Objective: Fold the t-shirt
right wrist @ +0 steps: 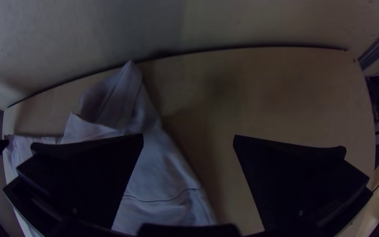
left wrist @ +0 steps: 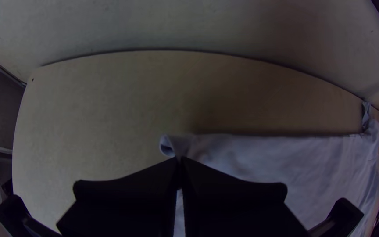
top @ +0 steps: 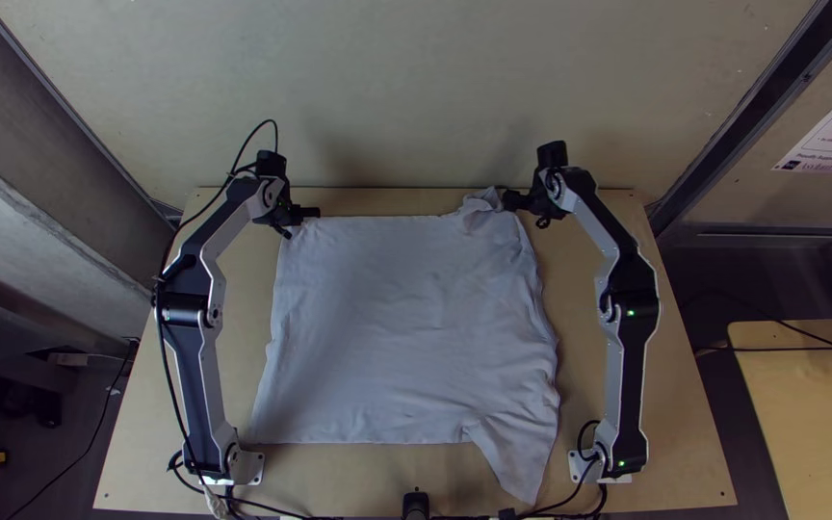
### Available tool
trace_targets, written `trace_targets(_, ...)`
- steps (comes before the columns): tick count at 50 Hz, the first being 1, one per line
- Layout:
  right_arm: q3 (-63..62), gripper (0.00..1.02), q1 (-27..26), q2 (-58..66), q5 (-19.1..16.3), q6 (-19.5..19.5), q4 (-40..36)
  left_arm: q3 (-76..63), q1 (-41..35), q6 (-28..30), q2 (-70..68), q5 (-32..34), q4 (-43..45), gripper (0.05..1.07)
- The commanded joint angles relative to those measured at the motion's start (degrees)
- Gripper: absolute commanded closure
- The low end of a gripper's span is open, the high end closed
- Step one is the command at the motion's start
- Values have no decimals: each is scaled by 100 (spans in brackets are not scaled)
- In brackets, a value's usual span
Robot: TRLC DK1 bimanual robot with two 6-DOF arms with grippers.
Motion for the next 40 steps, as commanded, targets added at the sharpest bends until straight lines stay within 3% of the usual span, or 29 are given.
trace_targets(1,609,16,90,429,-39,128,-365,-157,-47,28,-231,66,-95,104)
trace_targets(6,811,18,116,605,-56,216,-471,-227,-56,28,-240,75,-95,104)
trace_targets(12,907,44,143,692,-74,234,-462,-297,-56,28,-240,66,-95,104)
trace_targets(18,960,49,187,763,-74,260,-462,-306,-56,37,-213,66,-95,104)
trace_targets(25,969,93,204,798,-144,242,-427,-297,-56,45,-196,66,-87,105)
trace_targets(27,969,100,204,798,-171,225,-401,-297,-47,45,-187,66,-87,104)
trace_targets(40,969,100,187,692,-206,251,-462,-280,-38,2,-187,66,-87,105)
